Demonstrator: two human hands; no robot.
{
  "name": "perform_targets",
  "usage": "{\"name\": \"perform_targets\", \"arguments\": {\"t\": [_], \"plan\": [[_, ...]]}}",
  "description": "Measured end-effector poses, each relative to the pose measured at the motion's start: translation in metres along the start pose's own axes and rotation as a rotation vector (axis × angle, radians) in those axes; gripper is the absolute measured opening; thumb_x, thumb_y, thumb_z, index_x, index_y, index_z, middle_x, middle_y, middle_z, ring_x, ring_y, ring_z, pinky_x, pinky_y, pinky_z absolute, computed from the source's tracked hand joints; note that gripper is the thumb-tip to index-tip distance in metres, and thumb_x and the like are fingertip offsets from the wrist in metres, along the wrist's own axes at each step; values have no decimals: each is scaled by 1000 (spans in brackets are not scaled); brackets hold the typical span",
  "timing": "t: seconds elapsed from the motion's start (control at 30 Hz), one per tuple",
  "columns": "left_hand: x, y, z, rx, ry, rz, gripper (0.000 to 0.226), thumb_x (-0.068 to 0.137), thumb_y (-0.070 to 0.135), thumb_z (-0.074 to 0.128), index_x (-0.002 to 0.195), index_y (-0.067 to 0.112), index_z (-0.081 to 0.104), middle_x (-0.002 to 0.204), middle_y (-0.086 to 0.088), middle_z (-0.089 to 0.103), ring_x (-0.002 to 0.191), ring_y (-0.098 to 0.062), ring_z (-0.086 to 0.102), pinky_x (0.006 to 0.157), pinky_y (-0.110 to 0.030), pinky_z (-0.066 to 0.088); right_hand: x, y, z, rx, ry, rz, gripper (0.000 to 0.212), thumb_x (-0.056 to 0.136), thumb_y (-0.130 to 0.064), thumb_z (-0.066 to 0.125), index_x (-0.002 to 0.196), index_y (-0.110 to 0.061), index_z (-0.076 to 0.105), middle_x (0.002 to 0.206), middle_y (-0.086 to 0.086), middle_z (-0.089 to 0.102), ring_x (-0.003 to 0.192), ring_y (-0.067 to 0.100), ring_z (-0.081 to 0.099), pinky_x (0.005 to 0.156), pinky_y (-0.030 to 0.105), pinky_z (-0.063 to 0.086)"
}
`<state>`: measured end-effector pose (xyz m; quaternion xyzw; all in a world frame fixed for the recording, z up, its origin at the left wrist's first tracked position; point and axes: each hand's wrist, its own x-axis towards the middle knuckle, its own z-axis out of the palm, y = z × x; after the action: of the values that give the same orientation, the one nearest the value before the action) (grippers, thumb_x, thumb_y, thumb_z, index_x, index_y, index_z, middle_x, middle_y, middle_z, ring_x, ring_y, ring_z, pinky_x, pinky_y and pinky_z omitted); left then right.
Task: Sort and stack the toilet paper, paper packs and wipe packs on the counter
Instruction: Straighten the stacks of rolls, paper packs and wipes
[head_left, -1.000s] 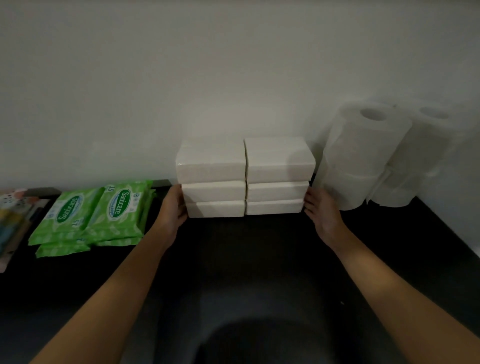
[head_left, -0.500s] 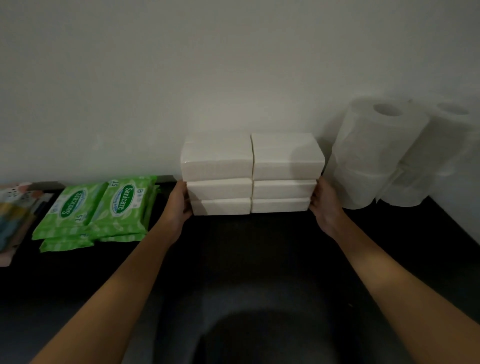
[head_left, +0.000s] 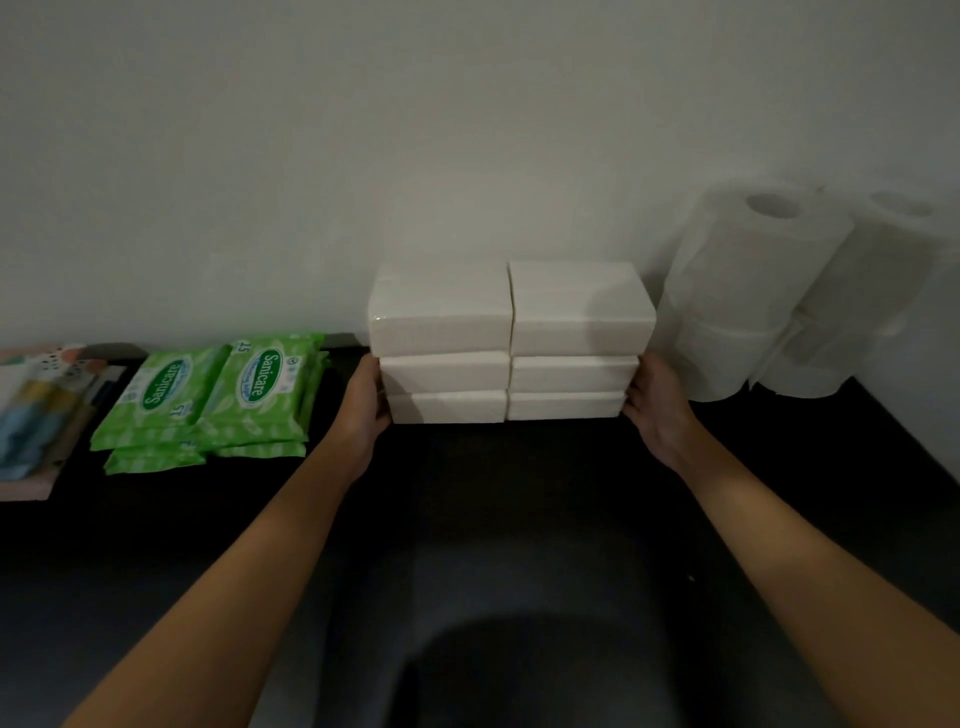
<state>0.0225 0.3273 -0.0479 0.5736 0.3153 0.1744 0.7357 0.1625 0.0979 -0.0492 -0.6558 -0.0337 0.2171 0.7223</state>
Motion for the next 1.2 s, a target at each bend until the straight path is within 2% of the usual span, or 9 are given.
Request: {"name": "perform_targets", "arguments": {"t": [0.13, 0.2, 0.37, 0.47, 0.6, 0.67, 0.83, 0.97, 1.2], "plan": [[0, -1, 0, -5, 10, 5, 29, 96, 37, 32, 110, 27, 56, 100, 7, 64, 93, -10, 59, 82, -27, 48, -3, -2, 4, 24, 9, -1, 24, 96, -38, 35, 102, -33, 58, 101, -9, 63, 96, 9, 57, 83, 25, 45], [1, -2, 1, -7, 13, 4, 29, 96, 37, 32, 108, 27, 56, 99, 7, 64, 92, -9, 59, 81, -27, 48, -3, -2, 4, 27, 11, -2, 24, 96, -39, 35, 100, -34, 58, 100, -10, 63, 96, 8, 58, 81, 25, 45], [1, -3, 2, -11, 8, 16, 27, 96, 37, 32, 99, 30, 57, 96, 8, 64, 91, -9, 58, 77, -26, 48, -1, -1, 4, 37, 3, -7, 29, 96, -39, 33, 113, -30, 56, 103, -10, 63, 102, 11, 57, 90, 29, 43], [3, -4, 2, -2, 4, 17, 26, 96, 36, 32, 94, 32, 57, 97, 9, 64, 91, -9, 58, 79, -27, 47, 0, -1, 6, 50, 0, -18, 31, 97, -37, 33, 116, -28, 55, 103, -9, 63, 103, 12, 57, 89, 28, 44], [5, -3, 4, -11, 0, 13, 27, 97, 36, 31, 96, 31, 57, 97, 8, 63, 90, -9, 58, 78, -28, 47, 2, -3, 9, 65, 15, -5, 37, 97, -38, 33, 125, -25, 54, 107, -7, 63, 105, 14, 56, 84, 25, 45], [7, -2, 4, -16, 1, 11, 28, 97, 37, 30, 104, 29, 56, 97, 9, 63, 90, -8, 57, 79, -29, 46, 4, -5, 11, 67, 19, 0, 38, 97, -37, 33, 127, -24, 53, 108, -6, 62, 102, 12, 57, 83, 25, 45], [10, -1, 5, -12, -2, 8, 31, 97, 37, 28, 110, 27, 54, 98, 9, 63, 94, -11, 57, 84, -31, 45, 3, -7, 13, 78, 21, -4, 31, 98, -36, 31, 115, -27, 55, 99, -9, 63, 93, 9, 58, 78, 23, 46], [11, -1, 6, -8, -1, 6, 34, 97, 38, 28, 116, 27, 53, 104, 7, 62, 99, -13, 56, 88, -32, 42, 4, -8, 14, 88, 24, -7, 33, 98, -35, 32, 119, -24, 55, 100, -7, 63, 93, 10, 58, 75, 24, 47], [9, 1, 5, -17, -9, 8, 33, 97, 36, 30, 113, 25, 56, 103, 5, 63, 94, -12, 58, 77, -28, 47, 2, -11, 17, 114, 67, -17, 31, 98, -35, 30, 101, -29, 60, 94, -7, 64, 87, 9, 59, 72, 25, 47]]}}
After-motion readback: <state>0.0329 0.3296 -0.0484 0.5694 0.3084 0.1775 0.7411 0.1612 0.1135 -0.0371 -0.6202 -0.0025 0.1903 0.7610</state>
